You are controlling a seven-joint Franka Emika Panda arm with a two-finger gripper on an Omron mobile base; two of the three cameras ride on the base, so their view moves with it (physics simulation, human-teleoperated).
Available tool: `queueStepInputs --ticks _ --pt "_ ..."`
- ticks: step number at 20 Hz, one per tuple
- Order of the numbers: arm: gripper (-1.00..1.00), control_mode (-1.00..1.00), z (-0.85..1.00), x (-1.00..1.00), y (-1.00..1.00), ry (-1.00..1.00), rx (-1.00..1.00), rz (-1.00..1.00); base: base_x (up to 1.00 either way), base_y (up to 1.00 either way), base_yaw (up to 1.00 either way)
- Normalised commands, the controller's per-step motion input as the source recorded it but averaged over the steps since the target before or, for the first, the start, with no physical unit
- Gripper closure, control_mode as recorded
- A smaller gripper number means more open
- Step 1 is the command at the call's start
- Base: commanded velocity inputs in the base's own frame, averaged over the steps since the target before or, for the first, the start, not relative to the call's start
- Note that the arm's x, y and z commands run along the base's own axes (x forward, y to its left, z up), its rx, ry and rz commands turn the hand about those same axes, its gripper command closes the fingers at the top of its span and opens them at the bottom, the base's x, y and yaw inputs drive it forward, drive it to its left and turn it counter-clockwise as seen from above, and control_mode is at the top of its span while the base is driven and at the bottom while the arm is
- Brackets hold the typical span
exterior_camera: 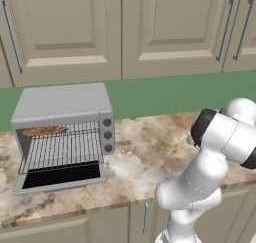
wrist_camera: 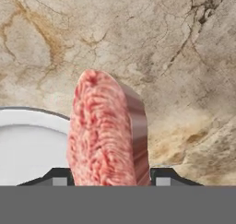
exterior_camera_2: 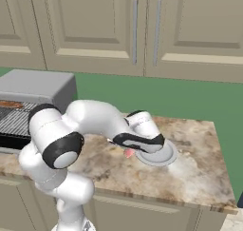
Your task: Open the toaster oven door. Place the baguette on the top rack in the toaster oven and place the steak on the bottom rack.
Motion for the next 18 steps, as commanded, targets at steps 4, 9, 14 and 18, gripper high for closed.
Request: queueStepInputs --ticks 4,9,14,18 --pt "1.0 -1.0 1.0 0.01 1.0 0.1 -0.09 0.54 0.0 0.0 0.0" --pt "1.0 -1.0 1.0 0.0 1.0 0.18 -0.03 0.59 0.0 0.0 0.0" --pt "1.0 -1.0 1.0 -0.01 1.0 0.19 -0.04 0.6 0.0 0.0 0.0" --pt "1.0 -1.0 1.0 -0.08 1.0 0.18 -0.02 0.56 0.0 0.0 0.0"
